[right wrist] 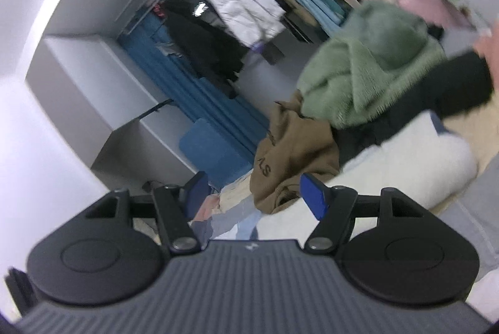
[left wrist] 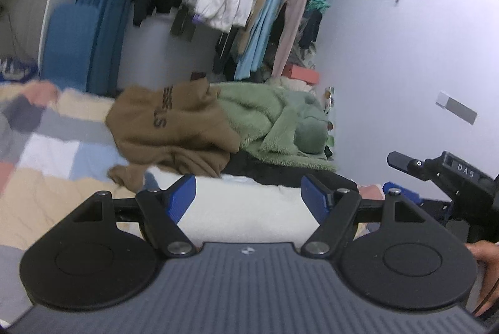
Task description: Fold large clothes
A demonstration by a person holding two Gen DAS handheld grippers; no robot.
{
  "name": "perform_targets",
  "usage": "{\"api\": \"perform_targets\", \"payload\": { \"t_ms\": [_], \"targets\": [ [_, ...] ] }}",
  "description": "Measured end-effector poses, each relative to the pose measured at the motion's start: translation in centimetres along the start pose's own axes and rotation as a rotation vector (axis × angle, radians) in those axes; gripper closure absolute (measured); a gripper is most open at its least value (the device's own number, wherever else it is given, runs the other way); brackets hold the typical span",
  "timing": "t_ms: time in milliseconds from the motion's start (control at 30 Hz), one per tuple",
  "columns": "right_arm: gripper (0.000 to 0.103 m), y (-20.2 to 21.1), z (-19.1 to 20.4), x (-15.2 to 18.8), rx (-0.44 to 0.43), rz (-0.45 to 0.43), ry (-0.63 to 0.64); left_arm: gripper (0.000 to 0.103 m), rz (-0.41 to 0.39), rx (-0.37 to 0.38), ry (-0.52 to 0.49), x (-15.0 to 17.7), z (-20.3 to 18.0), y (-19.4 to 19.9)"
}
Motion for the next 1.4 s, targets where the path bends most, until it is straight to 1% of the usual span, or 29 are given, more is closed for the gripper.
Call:
{"api": "perform_targets", "payload": {
  "t_ms": [167,267,400,467,500,600,767,967,1167,1300,1400],
  "targets": [
    [0.034,2.9,4.0,1.6,0.092,0.011,0.196,0.024,-0.053,-0.024,-0.073,0.7,-1.9,4.8],
    [0.034,4.6,5.5,3.3,0.104,-0.001,0.281,0.024,-0.069,-0.034,-0.092,1.7,-2.1,7.0],
    [0.034,6.2,6.8,5.6,0.115,-0.011,0.334,0.024,-0.082,-0.079,-0.124,3.4,-2.3,9.2],
    [0.034,6.7,7.2,6.7,0.142,-0.005,0.377,0.024,-0.081,-0.103,-0.134,4.2,-2.3,10.0],
    [0.034,7.0,7.3,7.2,0.161,-0.006,0.395,0.024,-0.082,-0.112,-0.137,4.7,-2.2,10.3],
    [0.034,7.9,7.2,8.8,0.168,-0.008,0.43,0.024,-0.075,-0.12,-0.145,6.1,-1.7,11.1],
    [0.034,8.8,6.9,10.7,0.19,-0.005,0.446,0.024,-0.06,-0.11,-0.118,7.8,-0.8,10.7],
    [0.034,9.1,6.4,12.5,0.205,0.009,0.459,0.023,-0.052,-0.135,-0.161,9.6,-1.0,9.9],
    [0.034,8.5,5.9,14.4,0.23,0.047,0.475,0.022,-0.032,-0.139,-0.161,10.9,-0.7,8.6],
    [0.034,7.8,5.8,15.5,0.247,0.068,0.494,0.022,-0.021,-0.141,-0.143,11.4,0.0,7.9],
    [0.034,7.2,5.6,16.2,0.258,0.081,0.503,0.022,-0.012,-0.159,-0.155,11.9,0.3,7.4]
  ]
}}
Point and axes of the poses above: each gripper's, at about its wrist camera, not at the fingertips, and y roughly against the way its jaws point, z to its left, x to its underside, the point moved 4 cm from there along -y, roughly the way its jaws point, and after that the axes turned 6 degrees about z, right-handed, at the moved point
